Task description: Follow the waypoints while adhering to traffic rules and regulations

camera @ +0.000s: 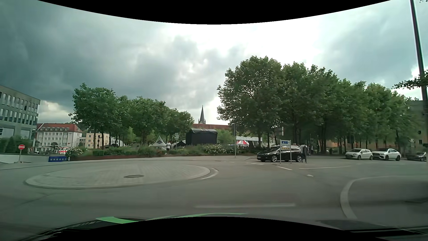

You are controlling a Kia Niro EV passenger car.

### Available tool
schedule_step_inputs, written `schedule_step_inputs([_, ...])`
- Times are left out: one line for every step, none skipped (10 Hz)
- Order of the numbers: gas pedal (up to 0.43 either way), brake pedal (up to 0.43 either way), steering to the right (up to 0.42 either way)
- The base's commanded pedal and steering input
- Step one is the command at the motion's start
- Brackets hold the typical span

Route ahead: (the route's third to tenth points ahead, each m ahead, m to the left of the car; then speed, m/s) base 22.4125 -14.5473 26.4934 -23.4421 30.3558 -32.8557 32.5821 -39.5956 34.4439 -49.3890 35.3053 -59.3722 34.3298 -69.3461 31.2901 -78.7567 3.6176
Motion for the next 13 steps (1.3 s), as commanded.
schedule_step_inputs([0.087, 0.000, 0.074])
schedule_step_inputs([0.087, 0.000, 0.077])
schedule_step_inputs([0.087, 0.000, 0.083])
schedule_step_inputs([0.087, 0.000, 0.091])
schedule_step_inputs([0.087, 0.000, 0.100])
schedule_step_inputs([0.087, 0.000, 0.111])
schedule_step_inputs([0.087, 0.000, 0.128])
schedule_step_inputs([0.087, 0.000, 0.153])
schedule_step_inputs([0.087, 0.000, 0.178])
schedule_step_inputs([0.087, 0.000, 0.202])
schedule_step_inputs([0.098, 0.000, 0.224])
schedule_step_inputs([0.098, 0.000, 0.247])
schedule_step_inputs([0.110, 0.000, 0.274])
